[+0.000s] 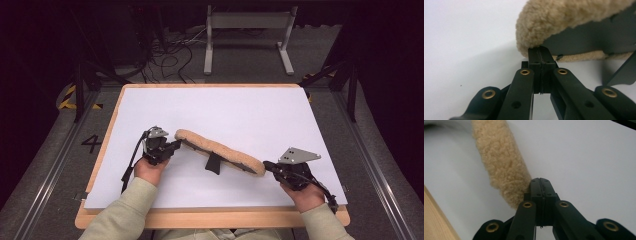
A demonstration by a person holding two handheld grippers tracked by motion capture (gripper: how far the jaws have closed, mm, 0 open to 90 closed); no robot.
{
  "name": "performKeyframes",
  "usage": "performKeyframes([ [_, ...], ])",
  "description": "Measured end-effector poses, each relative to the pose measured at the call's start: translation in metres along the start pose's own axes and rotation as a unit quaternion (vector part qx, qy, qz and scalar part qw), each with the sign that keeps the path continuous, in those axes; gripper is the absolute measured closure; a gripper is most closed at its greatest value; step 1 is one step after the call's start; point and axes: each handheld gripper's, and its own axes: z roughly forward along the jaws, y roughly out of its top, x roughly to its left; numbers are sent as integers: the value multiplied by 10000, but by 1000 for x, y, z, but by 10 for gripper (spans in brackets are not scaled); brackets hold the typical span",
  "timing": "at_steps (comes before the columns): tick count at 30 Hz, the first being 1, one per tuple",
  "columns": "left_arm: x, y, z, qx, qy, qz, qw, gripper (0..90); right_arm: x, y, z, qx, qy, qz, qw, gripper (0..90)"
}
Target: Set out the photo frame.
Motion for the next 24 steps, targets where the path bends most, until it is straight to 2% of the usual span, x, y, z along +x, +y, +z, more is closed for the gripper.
performKeyframes([
  [1,1,0,-1,-3,-48,-94,9999,899,0,0,0,0,0,0,10000,900],
  [3,2,0,-2,-38,-52,-118,9999,899,3,-1,-1,13,38,-11,10000,900],
  [7,-3,-1,-6,-16,-138,-48,9999,899,7,-2,-3,18,114,-25,9999,900],
  [11,-21,-3,-18,-2,-217,334,9992,897,10,-2,-4,32,216,-18,9998,900],
  [13,-32,-5,-22,47,-271,568,9980,897,12,-2,-5,36,266,-7,9996,900],
  [16,-46,-8,-26,109,-498,745,9959,898,18,-3,-6,47,376,-61,9993,900],
  [18,-53,-10,-27,174,-676,766,9946,898,24,-3,-7,56,464,-120,9988,900],
  [19,-53,-10,-27,174,-676,766,9946,898,24,-3,-7,56,464,-120,9988,900],
  [20,-57,-11,-28,196,-765,770,9939,898,26,-3,-7,62,500,-144,9986,900],
  [23,-67,-13,-29,212,-1039,783,9913,898,36,-2,-4,107,557,-294,9980,900],
  [24,-71,-13,-28,240,-1156,817,9896,898,38,-1,-3,128,587,-345,9976,900],
])
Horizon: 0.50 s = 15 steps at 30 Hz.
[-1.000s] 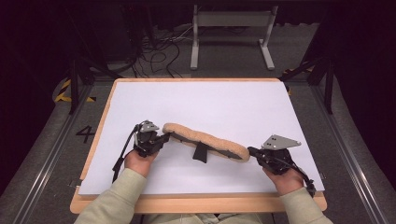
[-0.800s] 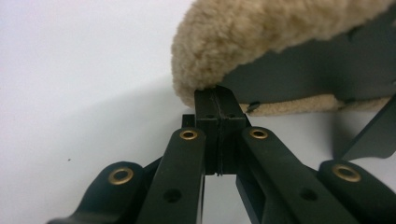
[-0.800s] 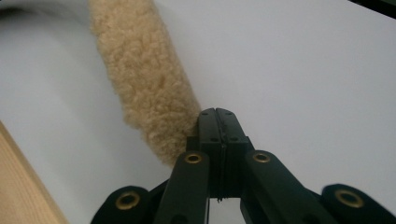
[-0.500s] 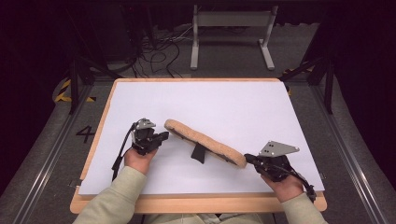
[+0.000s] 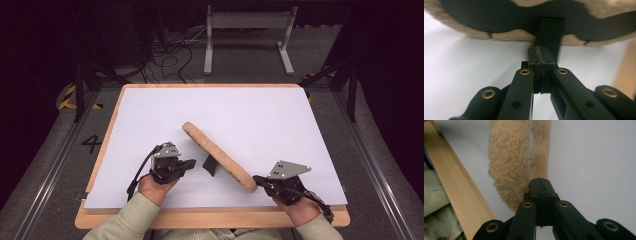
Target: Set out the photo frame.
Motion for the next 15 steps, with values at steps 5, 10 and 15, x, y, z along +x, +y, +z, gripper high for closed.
performKeyframes([
  [5,-15,3,17,171,-489,186,9985,898,7,3,4,39,91,-128,9999,900],
  [10,-24,3,36,304,-775,146,9964,898,4,2,2,3,27,-51,10000,900],
  [15,-30,1,56,457,-831,128,9954,898,1,1,1,-19,-46,-3,10000,900],
])
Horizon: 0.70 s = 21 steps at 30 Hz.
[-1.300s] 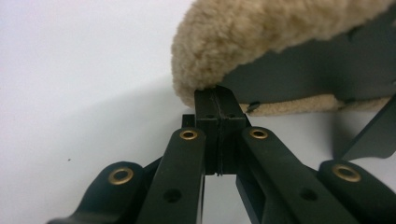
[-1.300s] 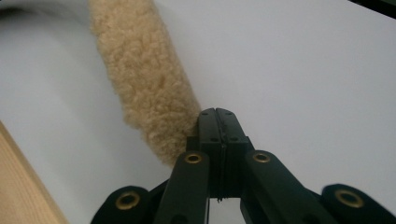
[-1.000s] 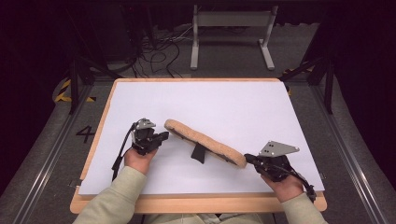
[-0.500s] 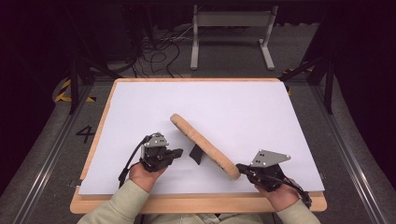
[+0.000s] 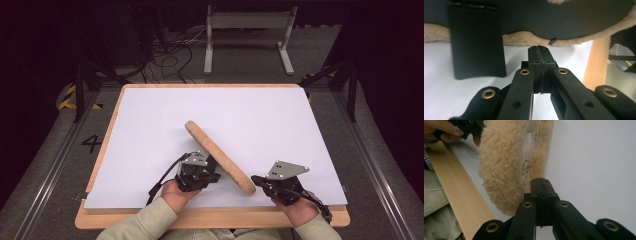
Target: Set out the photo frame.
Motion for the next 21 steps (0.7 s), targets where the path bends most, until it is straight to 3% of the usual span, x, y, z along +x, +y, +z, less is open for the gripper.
performKeyframes([
  [5,2,0,14,127,269,39,9995,898,-1,0,-1,-10,-27,30,10000,900],
  [7,4,-1,16,235,398,-72,9989,899,-1,0,-1,-22,-27,27,10000,900],
  [8,6,-1,17,220,496,-31,9985,899,-1,0,-1,-22,-27,27,10000,900],
  [10,8,-1,15,240,544,-217,9980,899,-2,0,-1,-26,-28,34,10000,900],
  [13,6,-1,15,273,750,-74,9968,899,-2,0,-1,-30,-33,40,10000,900],
  [21,6,-2,14,354,893,-59,9954,899,-3,0,0,-48,-47,31,10000,900],
])
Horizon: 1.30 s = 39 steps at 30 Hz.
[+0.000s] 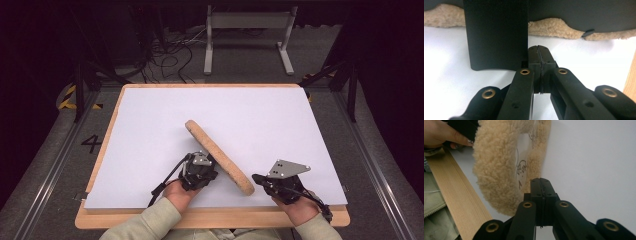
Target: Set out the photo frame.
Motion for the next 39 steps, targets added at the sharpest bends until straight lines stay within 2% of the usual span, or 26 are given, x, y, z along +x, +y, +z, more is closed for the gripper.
performKeyframes([
  [3,1,0,-1,-14,88,15,10000,899,0,0,-1,-7,3,13,10000,900],
  [6,3,-2,-3,-9,137,-91,9999,899,0,0,0,-17,6,-5,10000,900],
  [12,9,-4,-9,-43,235,-99,9997,899,-1,0,-1,-19,7,-9,10000,900],
  [18,18,-6,-14,-89,307,-322,9990,899,-1,1,0,-6,1,-4,10000,900],
  [31,29,-9,-22,-217,469,-484,9975,899,0,1,2,11,12,-31,10000,900],
  [33,28,-8,-21,-236,395,-525,9976,899,0,1,2,18,23,-34,10000,900],
  [35,26,-7,-18,-301,198,-446,9984,899,0,2,2,17,17,-30,10000,900],
  [39,20,-5,-12,-290,158,-330,9989,900,-1,1,3,23,21,-45,10000,900],
])
